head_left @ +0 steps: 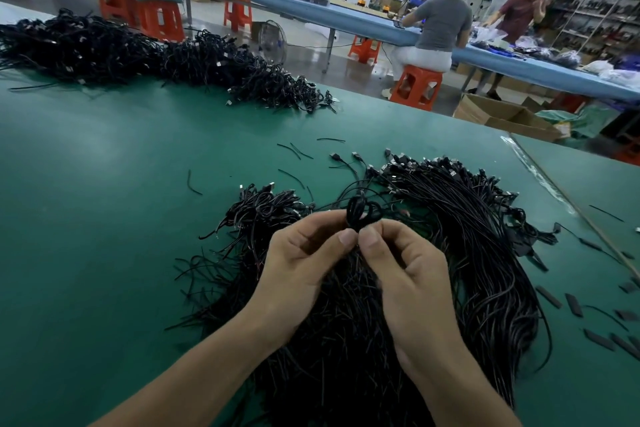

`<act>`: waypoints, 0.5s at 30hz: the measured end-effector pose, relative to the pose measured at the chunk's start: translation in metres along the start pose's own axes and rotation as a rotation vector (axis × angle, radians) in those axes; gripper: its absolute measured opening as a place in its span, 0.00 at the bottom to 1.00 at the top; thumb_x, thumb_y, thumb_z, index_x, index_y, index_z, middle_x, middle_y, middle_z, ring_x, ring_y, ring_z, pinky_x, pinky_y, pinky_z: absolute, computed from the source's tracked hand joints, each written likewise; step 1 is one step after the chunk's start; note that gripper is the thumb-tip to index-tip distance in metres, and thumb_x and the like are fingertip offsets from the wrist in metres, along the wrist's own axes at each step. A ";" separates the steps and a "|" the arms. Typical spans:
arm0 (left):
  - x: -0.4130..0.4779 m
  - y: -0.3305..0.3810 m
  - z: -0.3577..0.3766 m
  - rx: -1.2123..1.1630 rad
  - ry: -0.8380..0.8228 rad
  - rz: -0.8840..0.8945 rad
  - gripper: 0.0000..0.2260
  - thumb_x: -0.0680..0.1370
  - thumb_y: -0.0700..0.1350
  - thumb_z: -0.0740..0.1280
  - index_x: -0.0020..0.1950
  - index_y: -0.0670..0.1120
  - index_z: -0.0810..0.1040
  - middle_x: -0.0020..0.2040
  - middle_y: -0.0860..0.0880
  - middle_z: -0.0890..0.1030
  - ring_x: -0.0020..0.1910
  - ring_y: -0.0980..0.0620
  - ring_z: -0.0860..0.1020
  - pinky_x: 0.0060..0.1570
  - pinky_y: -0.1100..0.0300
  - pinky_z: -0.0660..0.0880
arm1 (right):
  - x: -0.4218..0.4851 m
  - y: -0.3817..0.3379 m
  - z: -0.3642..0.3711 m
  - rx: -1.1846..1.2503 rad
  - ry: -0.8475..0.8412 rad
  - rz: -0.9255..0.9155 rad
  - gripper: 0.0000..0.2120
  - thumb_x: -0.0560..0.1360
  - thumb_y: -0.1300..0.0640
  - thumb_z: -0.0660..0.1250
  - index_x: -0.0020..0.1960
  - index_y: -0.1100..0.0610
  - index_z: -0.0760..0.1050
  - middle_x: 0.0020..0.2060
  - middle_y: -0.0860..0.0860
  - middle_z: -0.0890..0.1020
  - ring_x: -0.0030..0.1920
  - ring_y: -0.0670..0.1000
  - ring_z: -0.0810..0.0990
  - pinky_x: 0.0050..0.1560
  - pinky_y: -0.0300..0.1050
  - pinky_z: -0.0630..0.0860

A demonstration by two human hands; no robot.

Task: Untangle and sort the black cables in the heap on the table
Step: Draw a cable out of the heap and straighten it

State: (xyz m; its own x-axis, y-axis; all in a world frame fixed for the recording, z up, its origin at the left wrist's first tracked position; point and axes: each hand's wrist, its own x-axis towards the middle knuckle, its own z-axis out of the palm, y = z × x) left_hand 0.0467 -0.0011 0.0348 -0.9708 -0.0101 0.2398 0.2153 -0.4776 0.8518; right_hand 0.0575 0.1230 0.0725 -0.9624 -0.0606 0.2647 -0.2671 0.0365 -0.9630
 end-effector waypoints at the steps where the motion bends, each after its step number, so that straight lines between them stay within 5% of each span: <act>1: 0.002 0.002 -0.001 0.090 -0.006 0.064 0.13 0.73 0.42 0.70 0.56 0.41 0.82 0.54 0.43 0.83 0.56 0.47 0.81 0.57 0.56 0.77 | 0.000 -0.002 -0.001 0.096 -0.041 0.051 0.07 0.74 0.54 0.68 0.42 0.56 0.82 0.32 0.43 0.81 0.34 0.37 0.78 0.36 0.28 0.73; 5: 0.009 0.012 -0.009 0.667 0.019 0.219 0.14 0.74 0.54 0.68 0.57 0.54 0.84 0.43 0.55 0.73 0.44 0.63 0.71 0.46 0.70 0.68 | 0.005 -0.005 -0.008 0.180 -0.095 0.093 0.07 0.71 0.54 0.68 0.40 0.53 0.84 0.32 0.44 0.82 0.34 0.38 0.79 0.35 0.29 0.73; 9: 0.008 0.016 -0.009 0.563 -0.100 0.119 0.11 0.80 0.49 0.65 0.59 0.54 0.84 0.36 0.60 0.81 0.35 0.63 0.77 0.37 0.71 0.72 | 0.010 -0.003 -0.012 0.043 -0.109 0.000 0.09 0.72 0.54 0.68 0.46 0.58 0.82 0.34 0.46 0.83 0.37 0.39 0.80 0.40 0.30 0.75; 13: 0.008 0.019 -0.007 0.351 -0.110 0.022 0.16 0.83 0.44 0.57 0.57 0.55 0.84 0.54 0.51 0.85 0.54 0.51 0.82 0.52 0.57 0.80 | 0.011 0.009 -0.014 -0.094 -0.100 0.003 0.07 0.77 0.60 0.67 0.42 0.55 0.81 0.34 0.47 0.82 0.36 0.42 0.77 0.39 0.34 0.75; 15: 0.008 0.021 -0.004 0.316 -0.109 0.014 0.14 0.82 0.48 0.57 0.55 0.52 0.82 0.54 0.48 0.85 0.55 0.52 0.82 0.51 0.60 0.78 | 0.009 0.014 -0.014 -0.157 -0.108 -0.003 0.08 0.78 0.60 0.66 0.44 0.53 0.82 0.36 0.46 0.83 0.38 0.43 0.78 0.40 0.36 0.76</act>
State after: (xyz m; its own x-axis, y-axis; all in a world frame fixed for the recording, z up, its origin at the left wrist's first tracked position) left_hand 0.0430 -0.0149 0.0523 -0.9542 0.0871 0.2863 0.2673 -0.1821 0.9462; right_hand 0.0441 0.1374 0.0624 -0.9531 -0.1669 0.2525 -0.2825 0.1909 -0.9401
